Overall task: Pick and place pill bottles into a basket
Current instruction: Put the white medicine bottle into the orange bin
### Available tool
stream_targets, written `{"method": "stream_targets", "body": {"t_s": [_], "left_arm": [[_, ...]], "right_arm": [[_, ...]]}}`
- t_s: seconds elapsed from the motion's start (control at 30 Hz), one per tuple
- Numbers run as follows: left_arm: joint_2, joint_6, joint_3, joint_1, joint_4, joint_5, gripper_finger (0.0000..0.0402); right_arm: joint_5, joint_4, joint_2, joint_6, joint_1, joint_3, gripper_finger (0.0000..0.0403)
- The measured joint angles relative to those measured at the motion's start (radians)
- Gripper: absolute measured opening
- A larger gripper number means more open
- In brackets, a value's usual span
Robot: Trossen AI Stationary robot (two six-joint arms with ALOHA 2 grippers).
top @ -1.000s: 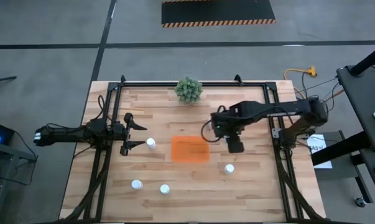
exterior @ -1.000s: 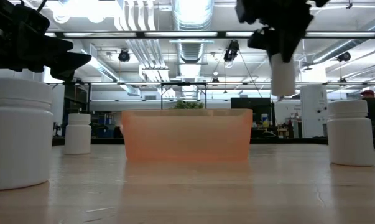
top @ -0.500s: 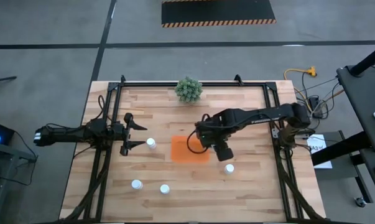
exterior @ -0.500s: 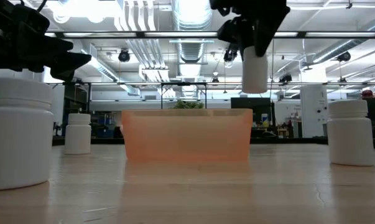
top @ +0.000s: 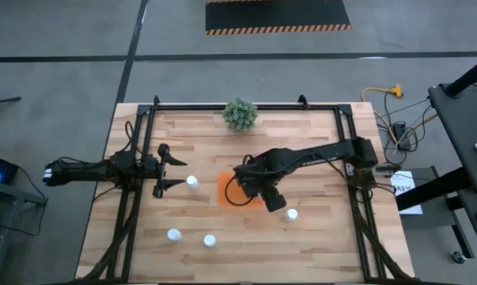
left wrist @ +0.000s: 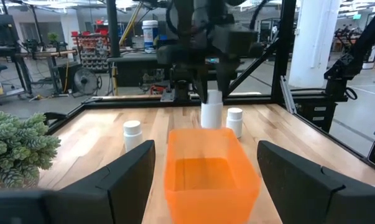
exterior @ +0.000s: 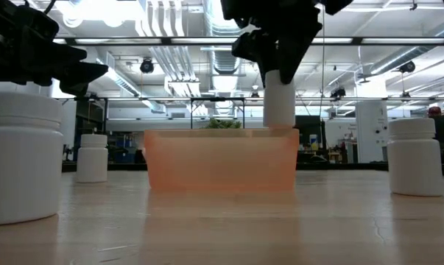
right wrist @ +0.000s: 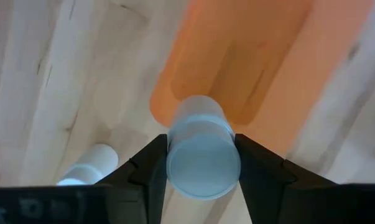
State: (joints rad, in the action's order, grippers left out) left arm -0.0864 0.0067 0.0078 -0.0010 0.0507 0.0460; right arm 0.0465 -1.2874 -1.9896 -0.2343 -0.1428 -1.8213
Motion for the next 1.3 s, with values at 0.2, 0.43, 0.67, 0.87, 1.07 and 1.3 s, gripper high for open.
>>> {"method": "stream_targets", "body": {"t_s": [0.2,0.43,0.67,0.87,1.07,1.3], "left_arm": [[0.002,0.0,0.0,0.0,0.001,0.0,0.0265],[0.002,0.0,0.0,0.0,0.001,0.0,0.0265],[0.0,0.0,0.0,0.0,0.001,0.0,0.0265],[0.002,0.0,0.0,0.0,0.001,0.0,0.0265],[0.002,0.0,0.0,0.0,0.001,0.0,0.0265],[0.002,0.0,0.0,0.0,0.001,0.0,0.0265]], "right_arm": [[-0.012,0.023,-0.068,-0.026,-0.015,-0.021,0.0146],[-0.023,0.049,-0.121,-0.044,-0.015,-0.023,0.0146],[-0.019,0.073,-0.149,-0.054,-0.017,-0.02,0.0146],[-0.019,0.079,-0.169,-0.054,-0.016,-0.018,0.0146],[-0.017,0.093,-0.173,-0.054,-0.017,-0.012,0.0146],[-0.017,0.094,-0.173,-0.054,-0.017,-0.008,0.0184]]}}
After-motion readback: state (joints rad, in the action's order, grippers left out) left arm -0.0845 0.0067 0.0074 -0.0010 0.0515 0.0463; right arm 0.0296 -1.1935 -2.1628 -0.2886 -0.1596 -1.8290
